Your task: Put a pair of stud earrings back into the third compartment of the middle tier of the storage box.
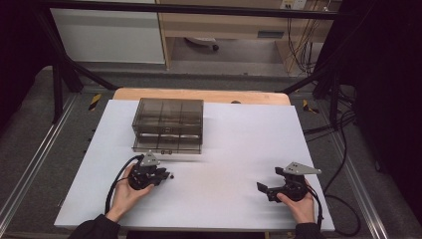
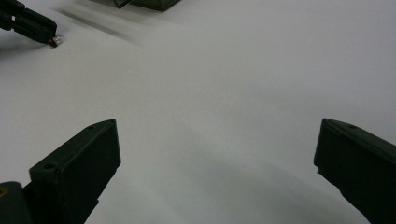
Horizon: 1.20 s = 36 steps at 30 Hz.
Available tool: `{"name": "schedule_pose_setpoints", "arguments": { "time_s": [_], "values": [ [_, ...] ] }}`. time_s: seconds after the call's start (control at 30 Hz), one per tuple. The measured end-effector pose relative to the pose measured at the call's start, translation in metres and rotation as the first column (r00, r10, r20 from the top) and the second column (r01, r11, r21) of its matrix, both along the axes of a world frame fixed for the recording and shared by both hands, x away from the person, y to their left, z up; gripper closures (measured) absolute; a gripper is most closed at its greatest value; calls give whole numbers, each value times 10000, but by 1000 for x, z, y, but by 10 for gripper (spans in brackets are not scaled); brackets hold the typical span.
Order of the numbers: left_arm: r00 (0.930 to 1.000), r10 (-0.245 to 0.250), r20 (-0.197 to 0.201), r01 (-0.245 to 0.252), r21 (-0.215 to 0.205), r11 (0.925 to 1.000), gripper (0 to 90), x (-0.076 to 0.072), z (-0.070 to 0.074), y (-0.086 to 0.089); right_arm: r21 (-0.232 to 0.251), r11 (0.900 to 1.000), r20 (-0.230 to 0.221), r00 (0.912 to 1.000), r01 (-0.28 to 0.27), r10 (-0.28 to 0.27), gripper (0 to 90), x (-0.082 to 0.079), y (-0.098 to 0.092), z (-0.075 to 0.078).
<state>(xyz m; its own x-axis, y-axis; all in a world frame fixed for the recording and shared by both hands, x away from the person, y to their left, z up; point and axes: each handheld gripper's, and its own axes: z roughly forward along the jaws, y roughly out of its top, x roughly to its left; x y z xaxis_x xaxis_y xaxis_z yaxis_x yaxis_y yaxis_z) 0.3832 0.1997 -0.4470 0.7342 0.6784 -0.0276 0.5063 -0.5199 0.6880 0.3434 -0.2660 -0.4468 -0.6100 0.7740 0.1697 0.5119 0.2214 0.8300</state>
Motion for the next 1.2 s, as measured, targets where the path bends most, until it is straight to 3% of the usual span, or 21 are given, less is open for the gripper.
{"name": "schedule_pose_setpoints", "arguments": {
  "time_s": [1.2],
  "values": [
    [9999,94,55,-92,-315,9995,748,-12,24,3,-40,10000,-88,10000,-47,47,10,0,1,0]
  ]
}}
